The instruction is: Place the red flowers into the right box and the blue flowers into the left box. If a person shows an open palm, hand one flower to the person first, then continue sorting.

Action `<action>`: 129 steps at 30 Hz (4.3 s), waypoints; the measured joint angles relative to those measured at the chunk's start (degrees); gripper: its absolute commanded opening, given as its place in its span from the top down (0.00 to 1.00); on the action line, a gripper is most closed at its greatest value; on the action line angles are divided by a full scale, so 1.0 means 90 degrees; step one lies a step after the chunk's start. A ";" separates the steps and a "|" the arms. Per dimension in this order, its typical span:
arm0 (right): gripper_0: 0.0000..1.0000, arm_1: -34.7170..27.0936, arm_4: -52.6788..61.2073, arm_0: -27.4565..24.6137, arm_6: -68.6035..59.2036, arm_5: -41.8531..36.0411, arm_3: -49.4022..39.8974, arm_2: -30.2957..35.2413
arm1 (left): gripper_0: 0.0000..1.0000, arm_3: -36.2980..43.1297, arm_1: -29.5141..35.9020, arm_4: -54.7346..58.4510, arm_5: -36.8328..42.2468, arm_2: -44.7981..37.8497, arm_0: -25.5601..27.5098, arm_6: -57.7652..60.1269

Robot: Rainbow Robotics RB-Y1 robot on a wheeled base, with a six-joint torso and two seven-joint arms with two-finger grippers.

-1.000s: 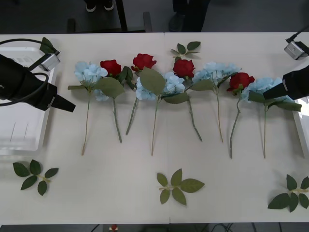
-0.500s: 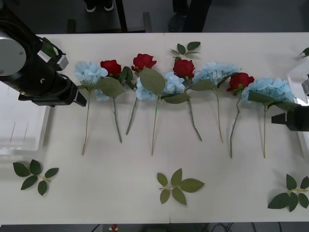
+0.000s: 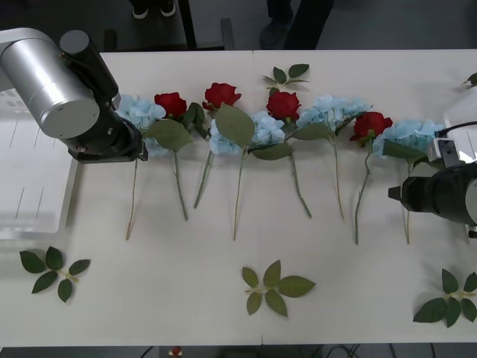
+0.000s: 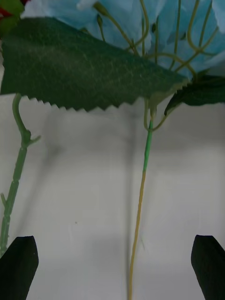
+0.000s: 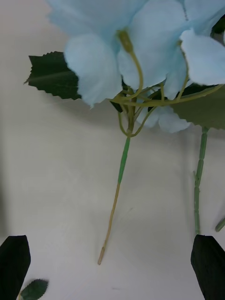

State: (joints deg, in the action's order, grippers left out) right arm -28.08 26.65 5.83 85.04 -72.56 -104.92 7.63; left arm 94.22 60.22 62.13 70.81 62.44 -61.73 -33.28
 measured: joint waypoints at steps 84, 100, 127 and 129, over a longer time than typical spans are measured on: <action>1.00 0.0004 0.3856 0.1195 -0.0356 -0.0383 -0.3570 0.1552 | 1.00 -0.1613 -0.1167 -0.1636 -0.1636 0.0815 0.0625 0.0129; 1.00 0.0458 0.1200 0.1985 -0.0356 0.2793 -0.2495 -0.0910 | 1.00 -0.1607 -0.1167 -0.1636 -0.1644 0.0815 0.0625 0.0129; 1.00 0.0874 0.0536 0.2583 -0.0358 0.2717 -0.1907 -0.0923 | 1.00 -0.1605 -0.1167 -0.1636 -0.1662 0.0815 0.0625 0.0128; 1.00 0.0874 0.0536 0.2583 -0.0358 0.2718 -0.1907 -0.0923 | 1.00 -0.1605 -0.1167 -0.1636 -0.1662 0.0815 0.0625 0.0128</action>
State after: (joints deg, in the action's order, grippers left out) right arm -20.22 31.47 29.08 81.81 -48.10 -122.08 -0.67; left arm 79.77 49.72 47.41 55.85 69.77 -56.10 -32.13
